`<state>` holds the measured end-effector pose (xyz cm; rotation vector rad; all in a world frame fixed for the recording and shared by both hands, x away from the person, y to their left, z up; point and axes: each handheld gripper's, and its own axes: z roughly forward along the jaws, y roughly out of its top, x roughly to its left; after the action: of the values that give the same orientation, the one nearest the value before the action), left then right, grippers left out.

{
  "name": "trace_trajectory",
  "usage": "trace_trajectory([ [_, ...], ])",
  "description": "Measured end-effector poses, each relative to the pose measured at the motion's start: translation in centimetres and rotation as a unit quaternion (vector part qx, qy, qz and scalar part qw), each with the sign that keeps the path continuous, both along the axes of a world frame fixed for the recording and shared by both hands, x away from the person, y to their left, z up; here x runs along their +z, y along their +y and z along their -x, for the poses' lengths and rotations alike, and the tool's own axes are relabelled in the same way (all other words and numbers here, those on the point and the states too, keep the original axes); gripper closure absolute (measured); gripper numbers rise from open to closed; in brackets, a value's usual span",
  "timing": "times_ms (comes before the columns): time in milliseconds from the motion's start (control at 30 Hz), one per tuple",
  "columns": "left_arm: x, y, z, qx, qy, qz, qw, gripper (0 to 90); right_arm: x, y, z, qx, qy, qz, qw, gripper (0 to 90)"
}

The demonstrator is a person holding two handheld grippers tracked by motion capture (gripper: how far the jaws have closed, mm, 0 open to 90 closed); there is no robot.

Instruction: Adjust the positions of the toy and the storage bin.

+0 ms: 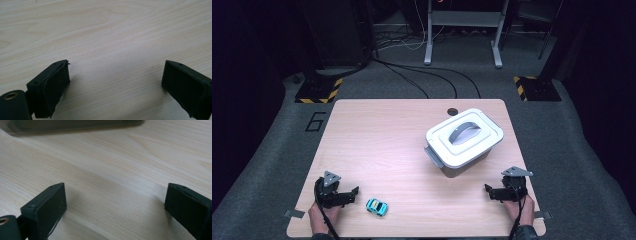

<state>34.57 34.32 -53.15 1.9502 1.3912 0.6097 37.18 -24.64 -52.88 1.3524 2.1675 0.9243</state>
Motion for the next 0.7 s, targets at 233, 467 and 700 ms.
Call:
trace_trajectory([
  [233,0.03,0.06,0.00,-0.003,0.002,-0.003,1.0000,7.5,-0.01,0.03,0.02,-0.001,-0.001,0.000,1.0000,3.4],
  [467,0.01,0.03,0.01,-0.001,0.001,-0.002,1.0000,7.6,0.01,0.10,0.08,0.000,-0.001,0.001,1.0000,3.7],
  [700,0.03,0.06,-0.01,0.000,0.000,-0.003,1.0000,7.8,0.05,0.21,0.10,-0.002,0.001,0.002,1.0000,3.3],
])
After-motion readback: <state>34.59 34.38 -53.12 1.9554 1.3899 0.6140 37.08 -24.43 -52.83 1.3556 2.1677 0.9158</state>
